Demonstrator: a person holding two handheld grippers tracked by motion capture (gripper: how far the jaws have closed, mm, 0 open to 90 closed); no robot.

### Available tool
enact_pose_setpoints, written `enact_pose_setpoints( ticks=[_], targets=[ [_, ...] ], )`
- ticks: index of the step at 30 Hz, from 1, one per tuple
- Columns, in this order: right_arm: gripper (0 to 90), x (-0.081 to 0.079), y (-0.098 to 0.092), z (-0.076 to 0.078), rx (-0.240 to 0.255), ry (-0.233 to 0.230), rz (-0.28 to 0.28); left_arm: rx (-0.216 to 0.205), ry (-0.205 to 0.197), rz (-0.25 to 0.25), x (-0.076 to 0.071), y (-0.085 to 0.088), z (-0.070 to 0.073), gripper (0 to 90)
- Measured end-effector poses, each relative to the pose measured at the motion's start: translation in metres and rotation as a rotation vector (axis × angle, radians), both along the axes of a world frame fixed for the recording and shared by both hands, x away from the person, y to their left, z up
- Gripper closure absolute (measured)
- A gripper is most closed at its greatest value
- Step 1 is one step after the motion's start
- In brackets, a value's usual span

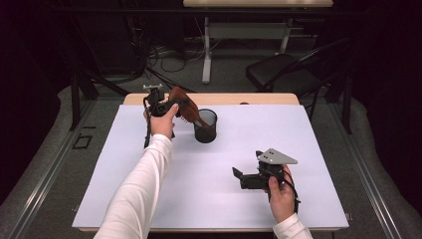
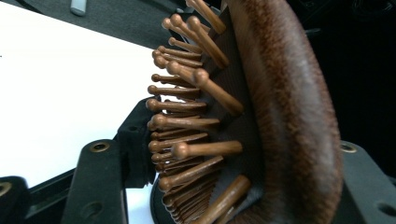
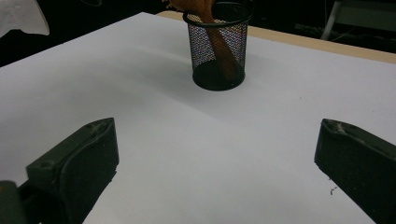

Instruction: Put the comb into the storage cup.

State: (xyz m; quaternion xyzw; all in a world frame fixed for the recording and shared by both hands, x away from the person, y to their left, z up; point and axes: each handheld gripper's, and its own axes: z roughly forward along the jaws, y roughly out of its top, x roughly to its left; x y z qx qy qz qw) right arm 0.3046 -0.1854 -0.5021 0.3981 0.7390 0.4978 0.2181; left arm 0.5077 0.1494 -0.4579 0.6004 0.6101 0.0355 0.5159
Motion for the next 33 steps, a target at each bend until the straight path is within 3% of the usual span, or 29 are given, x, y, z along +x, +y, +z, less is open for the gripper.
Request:
enact_pose_setpoints(
  ticks=[16, 33],
  targets=[
    [0.0, -0.0001, 0.0004, -0.0001, -0.003, 0.003, 0.001, -0.004, -0.022, 0.024, -0.0002, 0.0022, 0.0013, 30.4],
    [0.0, 0.0002, 0.0005, -0.0005, -0.006, 0.005, 0.002, 0.026, -0.034, 0.041, -0.0004, 0.0044, 0.0023, 24.2]
  ],
)
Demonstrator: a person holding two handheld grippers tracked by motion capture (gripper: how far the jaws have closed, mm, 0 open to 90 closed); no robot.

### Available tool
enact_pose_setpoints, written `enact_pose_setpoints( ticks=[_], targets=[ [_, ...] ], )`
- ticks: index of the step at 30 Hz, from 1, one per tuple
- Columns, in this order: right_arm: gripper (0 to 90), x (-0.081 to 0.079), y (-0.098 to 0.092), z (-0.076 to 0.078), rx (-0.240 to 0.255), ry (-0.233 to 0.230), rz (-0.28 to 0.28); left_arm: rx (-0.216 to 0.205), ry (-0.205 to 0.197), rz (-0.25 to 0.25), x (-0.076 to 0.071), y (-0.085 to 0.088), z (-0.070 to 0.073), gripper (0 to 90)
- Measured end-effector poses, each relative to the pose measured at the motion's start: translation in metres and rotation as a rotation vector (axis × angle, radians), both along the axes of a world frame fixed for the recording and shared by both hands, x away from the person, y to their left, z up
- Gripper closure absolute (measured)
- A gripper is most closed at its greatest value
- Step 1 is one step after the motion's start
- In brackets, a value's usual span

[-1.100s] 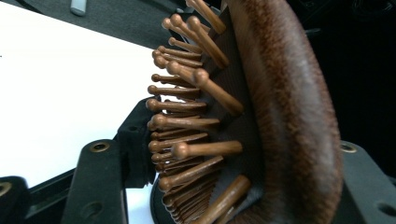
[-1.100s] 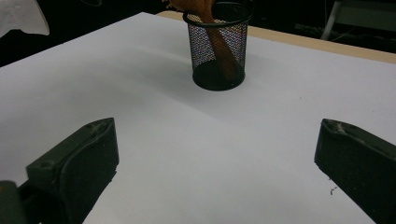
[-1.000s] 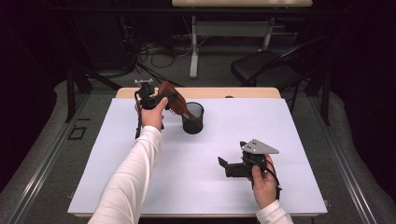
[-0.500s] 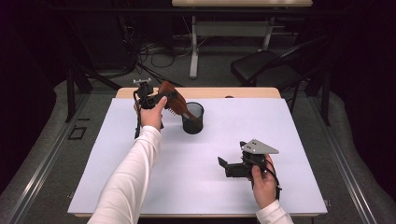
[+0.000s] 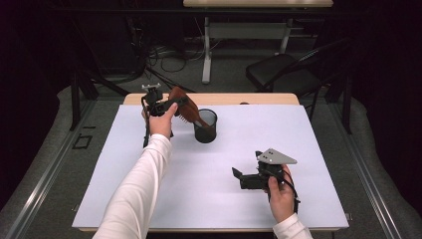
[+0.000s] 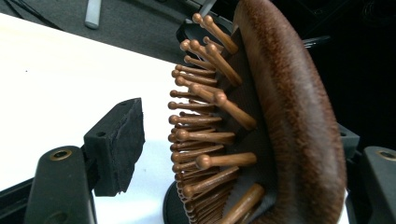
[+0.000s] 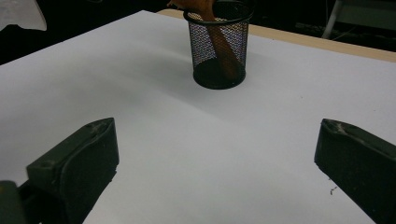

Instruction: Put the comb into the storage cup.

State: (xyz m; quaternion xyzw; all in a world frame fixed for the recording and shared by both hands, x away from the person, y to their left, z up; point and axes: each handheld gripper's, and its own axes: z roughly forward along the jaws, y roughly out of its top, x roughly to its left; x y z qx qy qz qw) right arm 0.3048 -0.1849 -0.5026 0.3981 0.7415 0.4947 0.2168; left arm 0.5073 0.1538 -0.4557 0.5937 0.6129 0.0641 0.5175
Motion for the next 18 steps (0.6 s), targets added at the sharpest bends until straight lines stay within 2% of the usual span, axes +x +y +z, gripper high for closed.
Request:
enact_pose_setpoints(
  ticks=[9, 18],
  targets=[
    [0.0, 0.000, 0.001, 0.000, -0.002, 0.005, 0.002, -0.015, -0.020, 0.009, -0.002, 0.003, 0.004, 24.3],
    [0.0, 0.000, 0.001, 0.000, -0.003, 0.004, 0.004, -0.014, -0.044, 0.012, -0.005, 0.008, 0.016, 24.4]
  ],
)
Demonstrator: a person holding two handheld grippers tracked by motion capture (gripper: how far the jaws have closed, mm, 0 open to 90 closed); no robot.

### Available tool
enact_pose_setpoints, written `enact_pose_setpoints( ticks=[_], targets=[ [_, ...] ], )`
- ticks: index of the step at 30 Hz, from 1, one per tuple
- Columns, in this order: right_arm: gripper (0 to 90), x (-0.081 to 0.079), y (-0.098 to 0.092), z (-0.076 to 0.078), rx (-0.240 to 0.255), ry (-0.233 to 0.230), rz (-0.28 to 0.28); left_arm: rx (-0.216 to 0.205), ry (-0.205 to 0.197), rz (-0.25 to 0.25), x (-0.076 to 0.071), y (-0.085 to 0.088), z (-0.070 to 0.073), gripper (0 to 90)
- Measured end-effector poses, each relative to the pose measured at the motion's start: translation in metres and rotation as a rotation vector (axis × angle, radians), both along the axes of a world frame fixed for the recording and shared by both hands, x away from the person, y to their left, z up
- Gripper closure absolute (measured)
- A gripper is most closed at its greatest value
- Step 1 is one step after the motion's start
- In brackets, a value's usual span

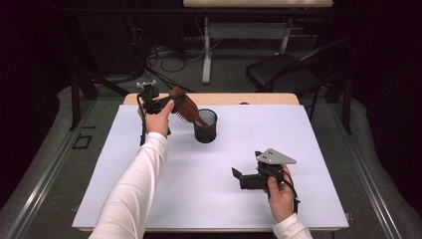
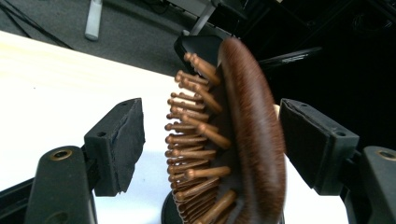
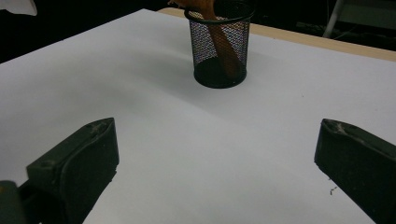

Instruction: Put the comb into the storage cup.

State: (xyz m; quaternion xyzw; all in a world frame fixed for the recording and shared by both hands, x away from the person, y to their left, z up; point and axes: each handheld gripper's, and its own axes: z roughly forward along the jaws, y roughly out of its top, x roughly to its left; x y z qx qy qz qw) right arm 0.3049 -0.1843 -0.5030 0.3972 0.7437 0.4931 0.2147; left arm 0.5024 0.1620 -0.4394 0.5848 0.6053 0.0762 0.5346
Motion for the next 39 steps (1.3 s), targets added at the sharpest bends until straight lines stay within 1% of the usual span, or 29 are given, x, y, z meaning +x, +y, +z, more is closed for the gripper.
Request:
enact_pose_setpoints(
  ticks=[5, 6, 11, 17, 20, 23, 28, 30, 32, 37, 39],
  targets=[
    [0.0, 0.000, 0.000, 0.000, -0.002, -0.001, 0.001, 0.004, -0.024, 0.004, -0.003, 0.004, 0.010, 24.5],
    [0.0, 0.000, 0.000, 0.000, -0.001, 0.002, 0.000, 0.010, -0.026, 0.003, -0.004, 0.005, 0.012, 24.5],
    [0.0, 0.000, 0.002, -0.001, 0.000, -0.001, 0.002, 0.010, -0.040, 0.005, -0.007, 0.009, 0.019, 24.7],
    [0.0, 0.000, 0.002, -0.001, -0.004, 0.003, 0.003, 0.012, -0.045, 0.004, -0.009, 0.013, 0.022, 24.6],
    [0.0, 0.000, 0.002, -0.001, -0.004, 0.002, 0.003, 0.024, -0.048, -0.002, -0.010, 0.015, 0.024, 24.6],
    [0.0, 0.000, 0.002, -0.001, -0.005, 0.002, 0.004, 0.022, -0.054, -0.006, -0.012, 0.015, 0.025, 24.6],
    [0.0, 0.000, 0.003, -0.001, -0.006, 0.004, 0.005, 0.035, -0.055, -0.020, -0.014, 0.016, 0.028, 24.6],
    [0.0, 0.000, 0.003, -0.001, -0.007, 0.004, 0.006, 0.029, -0.056, -0.024, -0.016, 0.016, 0.029, 24.6],
    [0.0, 0.000, 0.003, -0.001, -0.008, 0.004, 0.006, 0.043, -0.058, -0.033, -0.017, 0.016, 0.030, 24.7],
    [0.0, 0.000, 0.003, -0.002, -0.010, 0.005, 0.006, 0.056, -0.060, -0.050, -0.022, 0.016, 0.033, 24.6],
    [0.0, 0.000, 0.004, -0.002, -0.014, 0.005, 0.008, 0.055, -0.065, -0.051, -0.024, 0.015, 0.034, 24.7]
  ],
)
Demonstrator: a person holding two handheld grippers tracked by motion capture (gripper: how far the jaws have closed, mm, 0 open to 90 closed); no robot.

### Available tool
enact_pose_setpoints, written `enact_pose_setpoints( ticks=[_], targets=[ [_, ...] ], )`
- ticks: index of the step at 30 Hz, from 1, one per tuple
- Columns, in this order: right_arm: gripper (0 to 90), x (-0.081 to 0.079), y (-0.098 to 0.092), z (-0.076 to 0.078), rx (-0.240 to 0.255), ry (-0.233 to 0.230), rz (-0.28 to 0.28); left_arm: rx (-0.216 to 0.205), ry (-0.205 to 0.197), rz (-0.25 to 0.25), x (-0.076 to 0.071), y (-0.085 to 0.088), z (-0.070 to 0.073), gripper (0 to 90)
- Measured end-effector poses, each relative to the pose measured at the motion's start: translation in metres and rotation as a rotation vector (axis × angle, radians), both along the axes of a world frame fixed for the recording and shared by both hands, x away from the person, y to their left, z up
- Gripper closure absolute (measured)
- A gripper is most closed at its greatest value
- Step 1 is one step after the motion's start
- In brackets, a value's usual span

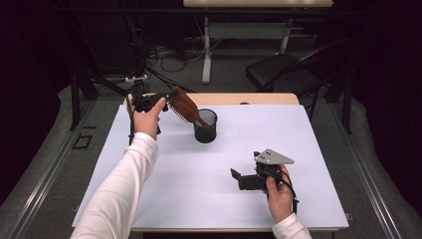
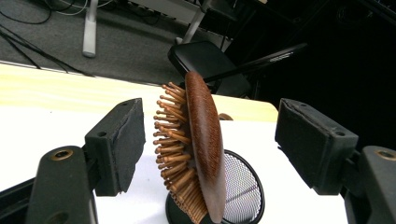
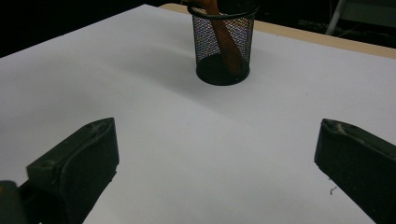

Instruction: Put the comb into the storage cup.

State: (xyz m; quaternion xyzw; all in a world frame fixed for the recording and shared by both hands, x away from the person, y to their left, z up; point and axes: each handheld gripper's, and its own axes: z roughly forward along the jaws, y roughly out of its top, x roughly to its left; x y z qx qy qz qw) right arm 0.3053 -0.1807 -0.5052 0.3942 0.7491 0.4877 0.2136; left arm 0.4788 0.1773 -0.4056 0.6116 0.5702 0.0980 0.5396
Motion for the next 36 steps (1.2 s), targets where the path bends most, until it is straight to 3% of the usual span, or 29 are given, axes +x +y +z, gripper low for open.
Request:
enact_pose_setpoints(
  ticks=[13, 22, 26, 29, 36],
  targets=[
    [0.0, 0.001, 0.001, 0.000, 0.002, 0.002, -0.001, 0.031, -0.012, -0.017, -0.006, 0.005, 0.006, 27.2],
    [0.0, 0.002, 0.002, -0.001, 0.003, 0.003, 0.006, 0.043, -0.022, -0.056, -0.014, 0.006, 0.010, 30.9],
    [0.0, 0.003, 0.003, -0.001, 0.004, 0.002, 0.010, 0.064, -0.022, -0.063, -0.018, 0.005, 0.012, 32.4],
    [0.0, 0.003, 0.003, -0.001, 0.003, 0.005, 0.012, 0.093, -0.046, -0.067, -0.021, 0.006, 0.014, 33.1],
    [0.0, 0.002, 0.002, 0.000, 0.006, 0.003, 0.006, 0.101, -0.035, -0.090, -0.026, 0.007, 0.014, 33.6]
  ],
)
